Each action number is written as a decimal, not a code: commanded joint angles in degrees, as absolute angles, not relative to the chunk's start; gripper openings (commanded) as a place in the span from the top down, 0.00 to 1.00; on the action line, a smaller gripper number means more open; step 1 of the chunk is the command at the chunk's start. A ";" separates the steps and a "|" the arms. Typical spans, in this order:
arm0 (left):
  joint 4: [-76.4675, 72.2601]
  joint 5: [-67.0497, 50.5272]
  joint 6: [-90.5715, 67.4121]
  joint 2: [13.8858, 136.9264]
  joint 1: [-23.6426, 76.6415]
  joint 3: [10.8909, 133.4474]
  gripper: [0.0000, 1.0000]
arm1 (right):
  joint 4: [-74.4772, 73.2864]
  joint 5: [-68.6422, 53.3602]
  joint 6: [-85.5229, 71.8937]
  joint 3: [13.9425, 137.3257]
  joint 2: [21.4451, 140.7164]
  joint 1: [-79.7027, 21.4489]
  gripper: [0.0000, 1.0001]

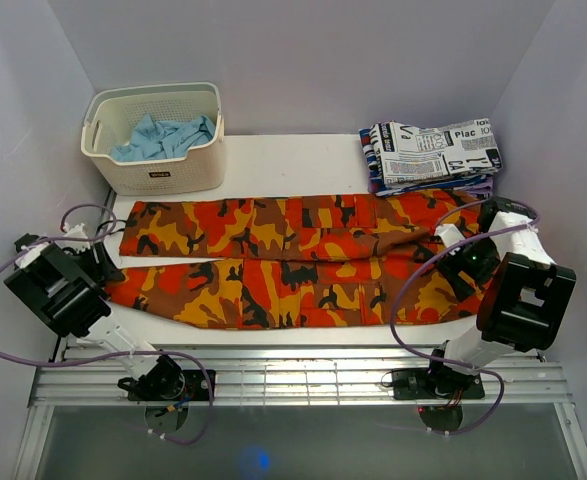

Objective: Fold and stack the trousers
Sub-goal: Flatten the trousers out

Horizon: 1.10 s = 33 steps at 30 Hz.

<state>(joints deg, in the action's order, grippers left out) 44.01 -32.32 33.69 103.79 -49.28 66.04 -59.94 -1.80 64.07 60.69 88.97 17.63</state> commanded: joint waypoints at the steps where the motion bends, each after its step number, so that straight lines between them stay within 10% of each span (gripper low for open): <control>1: 45.18 -38.76 35.86 103.53 -49.04 64.51 0.34 | -62.31 -2.02 67.59 62.84 88.86 17.75 0.17; 6: 47.55 -40.69 34.81 101.09 -48.61 65.65 0.77 | -62.40 -2.72 67.94 64.25 88.51 17.84 0.18; 7: 48.07 -41.13 34.11 96.90 -48.08 66.44 1.00 | -62.40 -2.99 68.03 64.25 88.33 17.84 0.18; 17: 53.78 -24.54 7.75 64.62 -21.72 73.12 1.00 | -60.38 -4.83 68.91 63.37 88.85 17.84 0.18; 33: 44.84 16.17 -0.19 69.69 -21.00 56.43 1.00 | -61.87 -4.57 68.38 65.91 89.91 17.75 0.18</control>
<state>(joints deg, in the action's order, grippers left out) 50.65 6.70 0.54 69.97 -19.86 57.76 -59.75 -4.25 64.93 62.76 89.43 17.63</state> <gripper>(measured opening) 0.030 0.818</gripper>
